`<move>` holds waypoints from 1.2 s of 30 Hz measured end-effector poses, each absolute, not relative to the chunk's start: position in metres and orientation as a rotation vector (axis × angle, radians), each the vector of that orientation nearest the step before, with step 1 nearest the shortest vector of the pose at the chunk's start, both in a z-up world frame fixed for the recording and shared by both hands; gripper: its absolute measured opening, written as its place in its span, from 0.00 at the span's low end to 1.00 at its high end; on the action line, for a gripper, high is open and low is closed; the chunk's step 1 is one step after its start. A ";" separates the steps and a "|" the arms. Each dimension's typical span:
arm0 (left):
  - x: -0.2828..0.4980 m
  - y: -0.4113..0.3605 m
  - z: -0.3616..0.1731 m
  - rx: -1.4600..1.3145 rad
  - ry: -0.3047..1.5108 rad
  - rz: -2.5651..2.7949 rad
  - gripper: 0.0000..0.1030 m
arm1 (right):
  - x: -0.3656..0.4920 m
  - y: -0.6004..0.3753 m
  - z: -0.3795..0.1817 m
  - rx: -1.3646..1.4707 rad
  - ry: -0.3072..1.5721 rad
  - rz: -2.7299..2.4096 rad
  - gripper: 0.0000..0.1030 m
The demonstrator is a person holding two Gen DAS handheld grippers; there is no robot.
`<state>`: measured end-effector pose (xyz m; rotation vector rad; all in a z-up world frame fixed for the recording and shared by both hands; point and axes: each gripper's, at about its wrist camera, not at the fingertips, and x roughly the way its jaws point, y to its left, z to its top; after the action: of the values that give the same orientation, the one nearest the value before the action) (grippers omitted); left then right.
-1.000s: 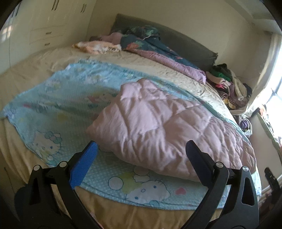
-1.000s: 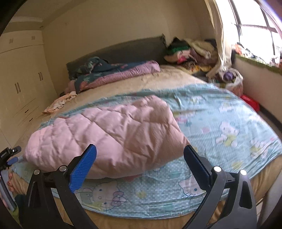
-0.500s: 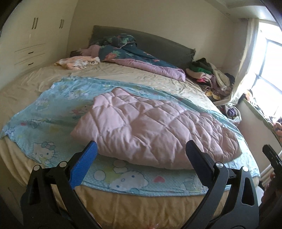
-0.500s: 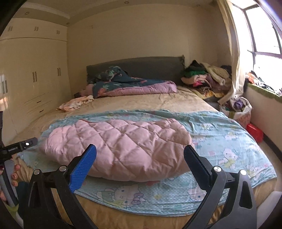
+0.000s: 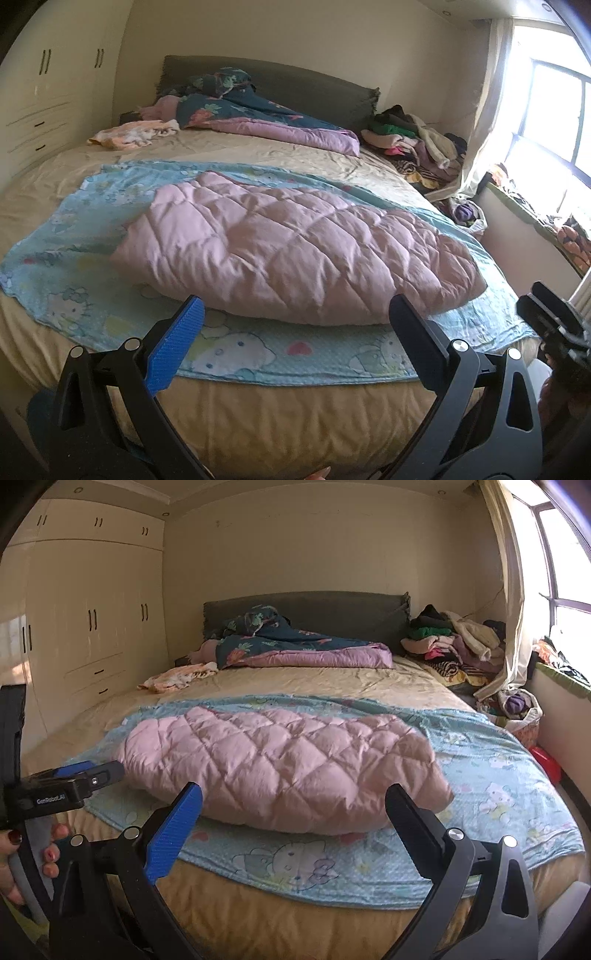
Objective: Fold large clothes
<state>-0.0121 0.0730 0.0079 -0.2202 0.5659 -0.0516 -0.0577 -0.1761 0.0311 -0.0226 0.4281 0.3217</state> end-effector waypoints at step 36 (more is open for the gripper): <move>-0.011 0.065 -0.008 -0.188 0.610 -0.052 0.91 | -0.049 -0.175 0.016 -0.014 0.467 0.324 0.96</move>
<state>-0.0109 0.0650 -0.0077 -0.1881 0.6097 -0.0522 -0.0487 -0.1750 0.0157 -0.0136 0.4666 0.3235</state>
